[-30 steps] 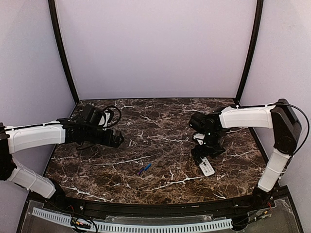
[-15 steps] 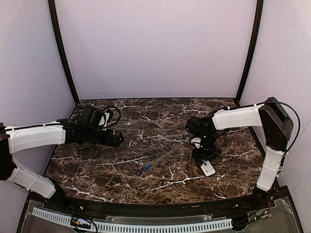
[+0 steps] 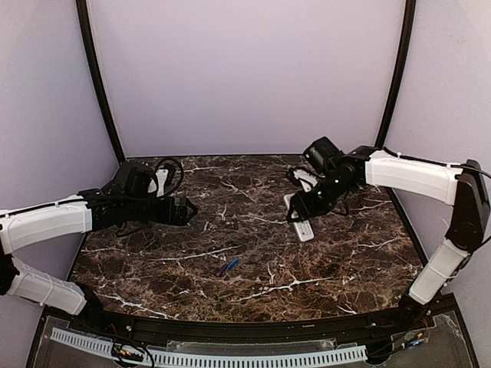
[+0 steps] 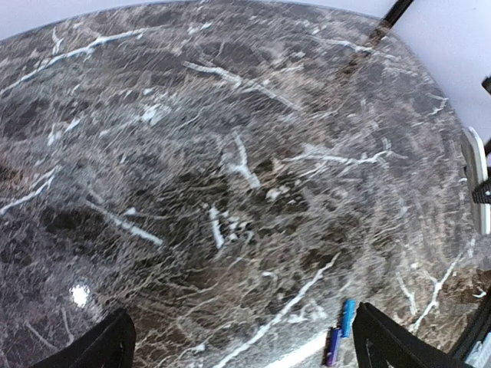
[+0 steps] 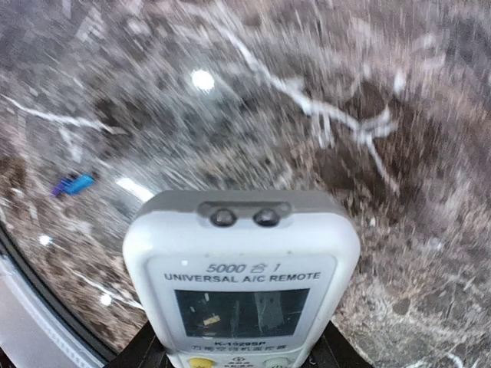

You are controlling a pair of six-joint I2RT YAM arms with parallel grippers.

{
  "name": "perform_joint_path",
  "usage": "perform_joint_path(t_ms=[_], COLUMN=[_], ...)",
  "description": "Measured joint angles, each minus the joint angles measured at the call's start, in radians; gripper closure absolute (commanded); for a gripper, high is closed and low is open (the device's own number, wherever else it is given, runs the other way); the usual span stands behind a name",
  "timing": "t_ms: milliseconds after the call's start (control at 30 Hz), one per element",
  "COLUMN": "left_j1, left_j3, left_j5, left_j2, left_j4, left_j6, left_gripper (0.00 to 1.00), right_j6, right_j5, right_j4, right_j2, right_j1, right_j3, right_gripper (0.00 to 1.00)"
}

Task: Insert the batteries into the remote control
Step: Pick up the remote control from the center of the board, then pass from the right arm to the left

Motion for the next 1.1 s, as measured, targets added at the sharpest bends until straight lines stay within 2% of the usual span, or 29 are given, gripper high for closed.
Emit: perform_joint_path(t_ms=[200, 333, 633, 800, 1000, 1100], left_j1=[-0.012, -0.076, -0.284, -0.399, -0.422, -0.421], left_j3=[-0.079, -0.08, 0.066, 0.114, 0.211, 0.267], left_j5=[0.157, 0.177, 0.036, -0.057, -0.137, -0.171], left_j2=[-0.153, -0.182, -0.056, 0.035, 0.13, 0.168], left_j4=[0.195, 0.284, 0.317, 0.36, 0.364, 0.359], left_j6=[0.006, 0.03, 0.172, 0.237, 0.277, 0.287], left_gripper=[0.0, 0.04, 0.1, 0.17, 0.22, 0.28], right_j6=[0.035, 0.135, 0.305, 0.361, 0.389, 0.402], right_j5=[-0.101, -0.142, -0.123, -0.118, -0.102, -0.102], right_j4=[0.251, 0.474, 0.845, 1.008, 1.105, 1.139], right_j2=[-0.174, -0.231, -0.251, -0.251, -0.251, -0.244], right_j1=[-0.026, -0.027, 0.038, 0.076, 0.129, 0.142], right_j3=[0.037, 0.008, -0.125, -0.185, -0.212, -0.212], right_gripper=[0.65, 0.65, 0.64, 0.63, 0.62, 0.62])
